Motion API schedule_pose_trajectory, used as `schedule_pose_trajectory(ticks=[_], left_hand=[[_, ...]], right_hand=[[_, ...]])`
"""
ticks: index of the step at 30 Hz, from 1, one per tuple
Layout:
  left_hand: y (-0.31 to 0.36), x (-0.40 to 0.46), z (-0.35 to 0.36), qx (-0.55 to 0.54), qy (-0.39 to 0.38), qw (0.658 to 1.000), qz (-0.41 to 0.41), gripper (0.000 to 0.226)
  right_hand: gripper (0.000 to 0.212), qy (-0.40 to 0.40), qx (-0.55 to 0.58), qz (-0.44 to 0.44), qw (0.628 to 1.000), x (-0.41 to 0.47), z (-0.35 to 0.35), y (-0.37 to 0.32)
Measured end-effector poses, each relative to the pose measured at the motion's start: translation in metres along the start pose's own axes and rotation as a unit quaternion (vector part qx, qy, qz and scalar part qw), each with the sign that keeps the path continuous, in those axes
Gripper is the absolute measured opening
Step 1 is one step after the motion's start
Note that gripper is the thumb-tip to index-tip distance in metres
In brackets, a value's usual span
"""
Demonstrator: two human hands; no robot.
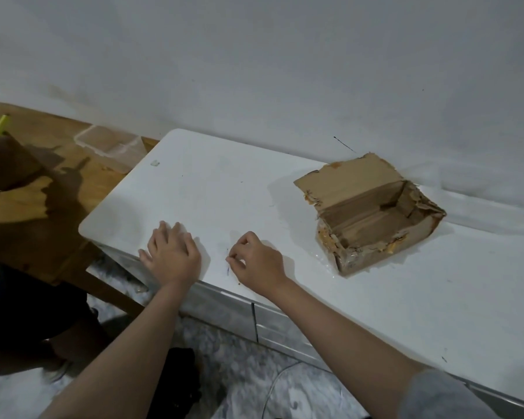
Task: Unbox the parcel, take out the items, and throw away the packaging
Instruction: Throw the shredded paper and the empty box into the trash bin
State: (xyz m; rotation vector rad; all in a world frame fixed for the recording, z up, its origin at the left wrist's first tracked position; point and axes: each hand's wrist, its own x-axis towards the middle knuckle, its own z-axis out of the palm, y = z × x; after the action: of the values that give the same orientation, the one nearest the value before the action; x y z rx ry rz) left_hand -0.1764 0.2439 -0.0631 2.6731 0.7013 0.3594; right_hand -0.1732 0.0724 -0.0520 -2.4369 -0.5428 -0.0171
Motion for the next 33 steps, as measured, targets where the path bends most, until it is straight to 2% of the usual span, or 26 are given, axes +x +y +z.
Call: schedule_pose_trajectory(ticks=[4, 7, 9, 11, 16, 26, 33], left_hand=[[0.0, 0.0, -0.002, -0.006, 0.004, 1.0, 0.001, 0.056], [0.001, 0.0, -0.004, -0.012, 0.006, 1.0, 0.004, 0.056], [0.001, -0.001, -0.004, -0.01, 0.007, 1.0, 0.006, 0.054], [0.0, -0.001, -0.003, -0.007, 0.006, 1.0, 0.009, 0.05], [-0.002, 0.001, 0.001, -0.004, 0.005, 1.0, 0.01, 0.044], [-0.004, 0.002, 0.002, 0.016, -0.009, 1.0, 0.009, 0.043], [0.011, -0.005, -0.009, 0.037, -0.056, 0.998, -0.015, 0.042]], right_hand=[[0.015, 0.049, 0.039, 0.037, 0.997, 0.0, 0.002, 0.003], [0.009, 0.131, 0.092, 0.094, 0.983, 0.005, -0.003, 0.008], [0.01, 0.178, 0.081, 0.123, 0.973, 0.014, -0.013, 0.019], [0.012, 0.174, 0.064, 0.151, 0.971, 0.028, -0.025, 0.035], [0.014, 0.067, 0.028, 0.176, 0.982, 0.06, -0.038, 0.054], [0.015, 0.096, 0.063, 0.1, 0.988, 0.004, -0.04, 0.051], [0.025, 0.204, 0.217, 0.173, 0.939, -0.1, -0.067, 0.06]])
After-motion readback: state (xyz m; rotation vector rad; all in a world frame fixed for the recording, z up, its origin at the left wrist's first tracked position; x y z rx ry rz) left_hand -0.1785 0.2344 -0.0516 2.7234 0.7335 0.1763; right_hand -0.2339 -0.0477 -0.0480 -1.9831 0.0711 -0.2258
